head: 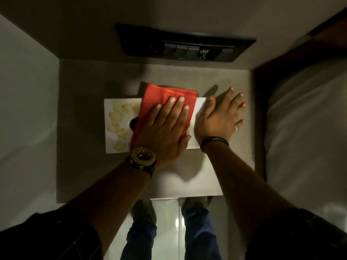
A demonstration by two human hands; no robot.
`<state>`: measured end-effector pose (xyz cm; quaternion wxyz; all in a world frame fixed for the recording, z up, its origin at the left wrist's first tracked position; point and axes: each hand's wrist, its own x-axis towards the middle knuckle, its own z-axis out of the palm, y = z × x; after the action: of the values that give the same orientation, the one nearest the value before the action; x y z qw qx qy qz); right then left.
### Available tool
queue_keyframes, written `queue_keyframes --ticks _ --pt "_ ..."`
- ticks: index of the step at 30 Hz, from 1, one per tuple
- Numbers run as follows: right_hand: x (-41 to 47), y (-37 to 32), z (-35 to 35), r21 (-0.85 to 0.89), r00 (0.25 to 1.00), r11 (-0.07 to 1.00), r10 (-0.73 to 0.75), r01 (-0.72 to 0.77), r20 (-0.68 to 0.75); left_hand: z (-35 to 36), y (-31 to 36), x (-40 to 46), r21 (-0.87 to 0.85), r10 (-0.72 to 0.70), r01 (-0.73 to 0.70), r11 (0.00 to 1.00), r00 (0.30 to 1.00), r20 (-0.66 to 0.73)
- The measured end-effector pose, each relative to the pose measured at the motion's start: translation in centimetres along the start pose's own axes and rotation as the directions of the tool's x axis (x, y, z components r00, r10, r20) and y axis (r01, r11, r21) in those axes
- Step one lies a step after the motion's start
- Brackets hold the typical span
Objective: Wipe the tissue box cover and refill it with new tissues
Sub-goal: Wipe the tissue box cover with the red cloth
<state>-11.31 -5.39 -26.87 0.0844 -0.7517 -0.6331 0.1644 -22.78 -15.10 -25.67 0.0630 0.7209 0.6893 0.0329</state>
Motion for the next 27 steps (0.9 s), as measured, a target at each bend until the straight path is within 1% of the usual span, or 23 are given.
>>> queue_keyframes --ticks 3,5,6,7,9,11,14,16,18,20,24,27 --pt "0.0 0.0 -0.4 0.012 0.999 1.0 0.001 -0.002 0.041 -0.4 -3.0 -1.7 0.068 -0.026 0.025 0.997 0.999 0.025" --pt "-0.1 -0.1 -0.6 0.006 0.998 1.0 0.002 -0.003 0.069 -0.6 -5.1 -3.0 0.079 -0.054 0.052 0.996 0.998 0.022" --pt "-0.1 -0.2 -0.8 -0.005 0.996 1.0 -0.019 0.02 0.083 -0.8 -5.8 -3.4 0.079 -0.073 0.071 0.994 0.997 0.024" --pt "-0.2 -0.3 -0.9 -0.024 0.993 0.997 -0.066 0.068 0.095 -1.0 -6.3 -3.7 0.076 -0.094 0.092 0.993 0.995 0.025" --pt "-0.2 -0.4 -1.3 -0.086 0.972 0.972 -0.21 0.22 0.107 -1.1 -6.8 -4.0 0.072 -0.131 0.129 0.989 0.991 0.023" --pt "0.0 -0.7 -1.5 -0.147 0.938 0.929 -0.324 0.34 0.125 -1.0 -7.2 -4.3 0.062 -0.213 0.212 0.975 0.977 0.014" --pt "0.1 -0.7 -1.4 -0.185 0.902 0.885 -0.404 0.427 0.152 -0.8 -6.9 -4.2 0.014 -0.374 0.374 0.927 0.927 0.0" --pt "0.1 -0.6 -1.3 -0.192 0.874 0.855 -0.455 0.482 0.169 -0.9 -6.6 -3.7 0.008 -0.414 0.414 0.91 0.91 0.013" --pt "0.1 -0.6 -1.3 -0.184 0.86 0.843 -0.477 0.506 0.184 -1.3 -6.0 -2.6 0.026 -0.391 0.391 0.92 0.92 0.025" --pt "0.1 -0.6 -1.3 -0.167 0.857 0.846 -0.47 0.506 0.213 -1.5 -5.0 -0.6 0.01 -0.349 0.349 0.937 0.937 0.037" --pt "0.4 -0.6 -1.2 -0.142 0.887 0.881 -0.423 0.451 0.186 -1.6 -1.5 2.9 -0.047 -0.242 0.243 0.969 0.97 0.032" --pt "0.5 -0.4 -1.0 -0.144 0.913 0.906 -0.375 0.398 0.163 -1.1 -2.3 2.0 -0.027 -0.177 0.177 0.984 0.984 0.023"
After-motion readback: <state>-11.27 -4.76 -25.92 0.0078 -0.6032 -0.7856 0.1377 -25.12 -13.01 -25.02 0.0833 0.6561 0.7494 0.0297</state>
